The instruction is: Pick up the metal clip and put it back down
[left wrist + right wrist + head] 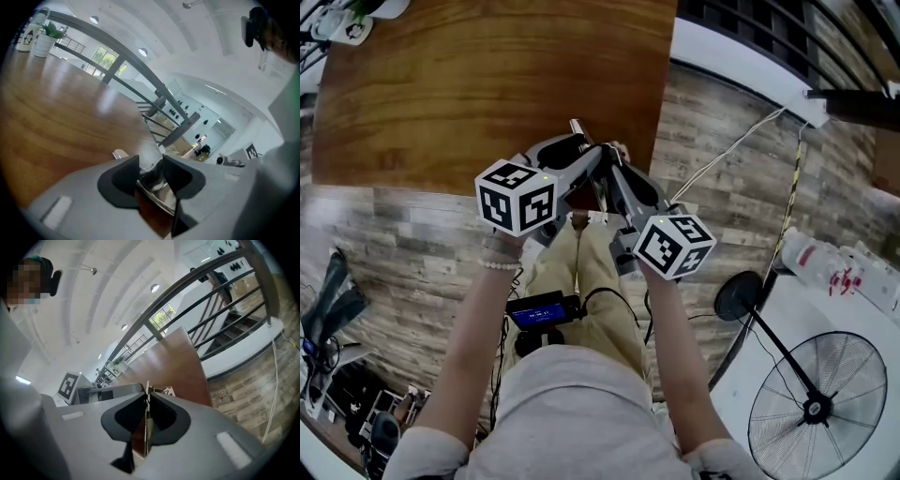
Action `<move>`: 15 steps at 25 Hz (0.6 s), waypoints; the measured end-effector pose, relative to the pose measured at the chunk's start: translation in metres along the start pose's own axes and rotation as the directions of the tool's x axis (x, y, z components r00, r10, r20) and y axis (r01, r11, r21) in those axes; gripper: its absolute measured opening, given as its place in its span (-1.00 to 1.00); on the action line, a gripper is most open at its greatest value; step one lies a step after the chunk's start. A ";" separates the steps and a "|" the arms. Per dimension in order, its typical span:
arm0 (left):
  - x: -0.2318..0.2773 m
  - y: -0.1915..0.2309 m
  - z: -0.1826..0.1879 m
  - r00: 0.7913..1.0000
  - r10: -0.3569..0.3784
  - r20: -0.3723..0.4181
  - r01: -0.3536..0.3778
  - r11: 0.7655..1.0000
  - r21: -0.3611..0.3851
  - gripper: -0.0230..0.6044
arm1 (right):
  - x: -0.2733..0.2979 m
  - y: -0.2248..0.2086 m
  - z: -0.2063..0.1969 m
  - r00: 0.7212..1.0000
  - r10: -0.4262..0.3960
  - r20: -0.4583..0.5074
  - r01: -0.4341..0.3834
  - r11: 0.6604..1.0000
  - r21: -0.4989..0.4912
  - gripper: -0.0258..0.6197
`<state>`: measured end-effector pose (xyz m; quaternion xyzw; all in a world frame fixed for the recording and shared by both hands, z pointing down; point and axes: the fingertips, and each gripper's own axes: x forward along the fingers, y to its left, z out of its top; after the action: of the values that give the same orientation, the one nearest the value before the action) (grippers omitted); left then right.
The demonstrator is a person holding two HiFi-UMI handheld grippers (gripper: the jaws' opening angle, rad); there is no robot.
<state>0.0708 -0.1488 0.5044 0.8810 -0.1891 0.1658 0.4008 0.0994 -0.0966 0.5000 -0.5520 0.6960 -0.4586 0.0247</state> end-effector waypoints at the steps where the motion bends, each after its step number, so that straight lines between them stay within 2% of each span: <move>1: 0.000 0.000 0.000 1.000 0.000 0.000 0.000 1.000 0.005 -0.44 | 0.001 -0.001 0.000 1.000 -0.007 -0.002 0.007 1.000 -0.003 -0.76; 7: -0.005 -0.003 0.000 1.000 -0.013 0.004 0.013 1.000 0.017 -0.45 | 0.005 -0.005 -0.004 0.999 -0.029 -0.023 0.029 1.000 -0.007 -0.76; 15: -0.014 -0.001 0.004 0.999 0.007 0.033 -0.008 1.000 0.017 -0.46 | 0.008 -0.015 -0.004 0.997 -0.069 -0.041 0.069 0.998 0.005 -0.73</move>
<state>0.0599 -0.1487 0.4952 0.8864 -0.1977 0.1543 0.3892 0.1054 -0.1001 0.5155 -0.5659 0.6754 -0.4728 -0.0035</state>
